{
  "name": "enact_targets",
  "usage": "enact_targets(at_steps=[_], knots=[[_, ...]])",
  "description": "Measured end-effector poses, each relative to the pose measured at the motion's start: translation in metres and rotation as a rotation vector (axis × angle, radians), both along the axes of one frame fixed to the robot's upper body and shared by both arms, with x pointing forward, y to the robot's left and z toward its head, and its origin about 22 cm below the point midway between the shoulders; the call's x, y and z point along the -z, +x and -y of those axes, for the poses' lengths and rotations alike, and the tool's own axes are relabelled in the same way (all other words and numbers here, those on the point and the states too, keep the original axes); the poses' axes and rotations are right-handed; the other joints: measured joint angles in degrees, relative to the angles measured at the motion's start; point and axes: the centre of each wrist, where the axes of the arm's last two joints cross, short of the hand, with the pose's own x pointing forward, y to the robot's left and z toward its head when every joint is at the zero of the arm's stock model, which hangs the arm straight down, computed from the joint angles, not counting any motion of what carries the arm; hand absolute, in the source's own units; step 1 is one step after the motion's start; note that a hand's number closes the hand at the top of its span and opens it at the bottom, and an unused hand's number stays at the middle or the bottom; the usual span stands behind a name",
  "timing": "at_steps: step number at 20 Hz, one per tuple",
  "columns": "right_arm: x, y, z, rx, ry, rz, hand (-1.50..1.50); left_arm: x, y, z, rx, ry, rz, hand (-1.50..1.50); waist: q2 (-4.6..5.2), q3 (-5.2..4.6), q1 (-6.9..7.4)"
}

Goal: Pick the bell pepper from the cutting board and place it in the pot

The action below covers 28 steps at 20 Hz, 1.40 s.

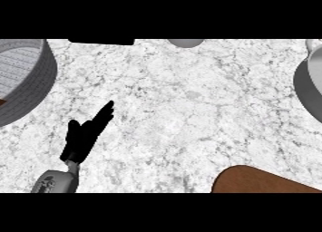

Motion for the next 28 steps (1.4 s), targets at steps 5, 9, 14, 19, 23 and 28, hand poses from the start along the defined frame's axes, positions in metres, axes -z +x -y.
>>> enact_targets(at_steps=[5,9,14,19,23,28], knots=[[0.015,0.026,0.001,0.063,0.129,-0.187,1.50,-0.007,0.003,-0.003,0.005,0.000,-0.001,0.00,0.10,0.06,0.42],[0.033,0.045,-0.009,0.136,0.255,-0.303,-1.50,-0.001,0.002,0.002,0.004,-0.001,-0.006,0.00,0.03,-0.14,0.25],[0.040,0.061,-0.018,0.090,0.325,-0.207,-1.50,0.001,0.005,-0.001,-0.016,0.002,-0.006,0.00,-0.06,-0.01,-0.61],[0.023,0.072,-0.028,0.045,0.349,0.167,-1.50,0.000,0.004,-0.006,-0.018,-0.004,-0.006,0.00,-0.02,0.20,-1.04],[0.005,0.072,-0.020,0.081,0.359,0.470,-1.50,0.000,0.002,-0.009,-0.029,-0.002,-0.011,0.00,-0.20,0.24,-1.62],[-0.003,0.063,-0.005,0.176,0.319,0.744,-1.50,0.001,-0.002,-0.011,-0.041,-0.004,-0.020,0.00,-0.59,0.14,-2.66]])
